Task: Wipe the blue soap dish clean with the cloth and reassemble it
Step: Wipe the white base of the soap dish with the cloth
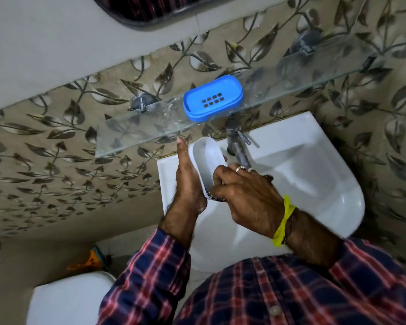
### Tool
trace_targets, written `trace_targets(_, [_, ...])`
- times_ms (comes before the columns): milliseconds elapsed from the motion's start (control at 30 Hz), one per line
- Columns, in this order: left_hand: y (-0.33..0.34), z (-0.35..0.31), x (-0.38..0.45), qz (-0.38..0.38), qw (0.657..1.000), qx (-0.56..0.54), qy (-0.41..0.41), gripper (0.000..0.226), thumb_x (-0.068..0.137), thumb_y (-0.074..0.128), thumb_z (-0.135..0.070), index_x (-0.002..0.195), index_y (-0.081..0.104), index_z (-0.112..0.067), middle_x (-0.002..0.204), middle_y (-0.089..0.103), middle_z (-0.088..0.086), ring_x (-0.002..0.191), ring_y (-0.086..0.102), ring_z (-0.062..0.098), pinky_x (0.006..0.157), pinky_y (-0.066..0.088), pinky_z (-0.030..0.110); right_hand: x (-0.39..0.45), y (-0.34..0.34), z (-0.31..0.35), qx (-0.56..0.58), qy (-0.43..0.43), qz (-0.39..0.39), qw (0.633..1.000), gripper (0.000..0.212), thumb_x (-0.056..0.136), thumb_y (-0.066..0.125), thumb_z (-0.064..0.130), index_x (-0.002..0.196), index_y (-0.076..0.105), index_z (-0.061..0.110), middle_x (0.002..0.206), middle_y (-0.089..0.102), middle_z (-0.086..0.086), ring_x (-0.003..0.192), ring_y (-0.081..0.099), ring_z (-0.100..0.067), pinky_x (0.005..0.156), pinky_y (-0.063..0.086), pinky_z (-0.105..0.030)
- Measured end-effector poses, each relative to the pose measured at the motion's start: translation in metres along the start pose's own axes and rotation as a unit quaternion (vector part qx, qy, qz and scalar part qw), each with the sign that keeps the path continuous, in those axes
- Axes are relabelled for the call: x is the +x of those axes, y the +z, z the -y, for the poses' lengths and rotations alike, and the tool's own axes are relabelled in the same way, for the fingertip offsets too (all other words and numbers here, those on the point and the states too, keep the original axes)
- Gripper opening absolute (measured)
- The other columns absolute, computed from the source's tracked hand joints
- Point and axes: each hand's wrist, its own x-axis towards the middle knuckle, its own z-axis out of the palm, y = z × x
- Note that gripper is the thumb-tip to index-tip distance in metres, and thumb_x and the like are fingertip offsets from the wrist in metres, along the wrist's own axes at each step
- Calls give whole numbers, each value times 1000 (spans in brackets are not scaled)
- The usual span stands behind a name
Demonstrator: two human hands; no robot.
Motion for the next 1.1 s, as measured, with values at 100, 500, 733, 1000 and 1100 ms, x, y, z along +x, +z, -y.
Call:
trace_targets(100, [-7,-2,1,60,998,-3,-8,99,71,32,-95,133,60,-22,114,75,13,103,72,31,86,57,44,5,-11,-7,98,107,-76,987,18,82,63,6,93,73,16,94,64,-3,92,59,-29,75,50,-37])
trace_targets(500, [-6,42,4,120,988,-101,-7,70,94,34,-73,96,78,-19,104,75,2,105,69,19,89,53,29,22,4,14,106,100,-60,987,22,79,55,3,90,74,3,101,69,-10,92,63,-33,82,50,-35])
trace_targets(733, [-4,46,3,155,980,-115,-47,76,86,37,-82,102,80,-22,117,74,5,110,70,21,83,57,30,27,-8,15,49,142,-44,988,32,82,45,16,92,75,13,98,70,-4,90,64,-30,80,49,-37])
trace_targets(1000, [-15,26,12,114,992,-40,-38,96,66,39,-96,126,68,-28,98,78,8,88,76,24,69,59,36,15,4,12,39,138,7,990,32,81,56,7,102,75,22,103,71,4,95,64,-26,76,52,-32])
trace_targets(1100, [-12,19,13,99,994,-48,-26,93,73,41,-92,130,64,-23,103,78,10,93,76,25,73,60,37,22,2,15,36,72,16,997,26,76,58,4,84,76,21,89,72,4,81,64,-26,68,40,-22])
